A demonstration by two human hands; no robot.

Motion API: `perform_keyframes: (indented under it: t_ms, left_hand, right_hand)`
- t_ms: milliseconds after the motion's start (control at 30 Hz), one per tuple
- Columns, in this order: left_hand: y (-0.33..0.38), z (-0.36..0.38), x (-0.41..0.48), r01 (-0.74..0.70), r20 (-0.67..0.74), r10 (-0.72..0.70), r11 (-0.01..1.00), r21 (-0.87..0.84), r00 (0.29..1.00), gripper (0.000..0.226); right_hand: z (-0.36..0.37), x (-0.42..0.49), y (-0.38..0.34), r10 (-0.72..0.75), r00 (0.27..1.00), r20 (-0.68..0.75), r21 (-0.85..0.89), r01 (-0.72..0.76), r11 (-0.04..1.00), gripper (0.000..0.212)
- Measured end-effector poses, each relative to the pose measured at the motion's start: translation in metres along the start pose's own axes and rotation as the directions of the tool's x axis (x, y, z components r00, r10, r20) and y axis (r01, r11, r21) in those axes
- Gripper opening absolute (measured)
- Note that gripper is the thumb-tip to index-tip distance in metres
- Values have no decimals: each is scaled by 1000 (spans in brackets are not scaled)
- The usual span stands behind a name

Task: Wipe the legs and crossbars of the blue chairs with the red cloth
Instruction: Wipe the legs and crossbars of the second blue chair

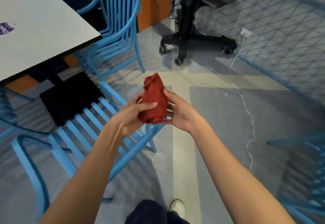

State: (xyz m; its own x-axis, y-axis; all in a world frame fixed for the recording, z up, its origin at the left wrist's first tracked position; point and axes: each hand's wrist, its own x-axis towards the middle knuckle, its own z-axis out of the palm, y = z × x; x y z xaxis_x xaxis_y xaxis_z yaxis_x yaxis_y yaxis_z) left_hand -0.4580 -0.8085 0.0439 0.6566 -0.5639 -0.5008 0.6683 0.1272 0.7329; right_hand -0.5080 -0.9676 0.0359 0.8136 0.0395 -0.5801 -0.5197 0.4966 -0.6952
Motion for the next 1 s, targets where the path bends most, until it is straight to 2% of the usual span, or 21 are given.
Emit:
perform_keyframes:
  t_ms: [100,167,200,400,567,767,867,1000]
  left_hand:
    - [1,21,20,-52,-45,57,993,103,997,70]
    - [4,27,40,-95,-78,112,977,192,991,84]
    - [6,28,49,-111,-85,134,967,231,987,83]
    - [24,25,122,-179,-149,246,915,361,958,28]
    - [37,17,188,-131,-271,202,957,259,941,4]
    - [71,1,253,-127,-379,171,982,139,910,10]
    - [83,-9,285,-176,-532,165,984,31,830,4]
    - [94,-17,331,-263,-787,113,963,-64,606,7]
  right_hand:
    - [-24,16,-24,-31,998,-50,73,35,997,9]
    - [-39,33,-42,-20,999,-45,72,23,997,16]
    - [-44,43,-49,-12,999,-32,43,13,999,22]
    - [-68,109,-99,36,999,8,-114,-34,993,38]
    - [-90,177,-138,107,994,32,-197,-99,975,43]
    - [-99,259,-184,243,965,97,-233,-215,948,36]
    - [-101,300,-200,299,947,118,-268,-259,928,46]
    - [-97,363,-224,326,938,118,-371,-263,891,42]
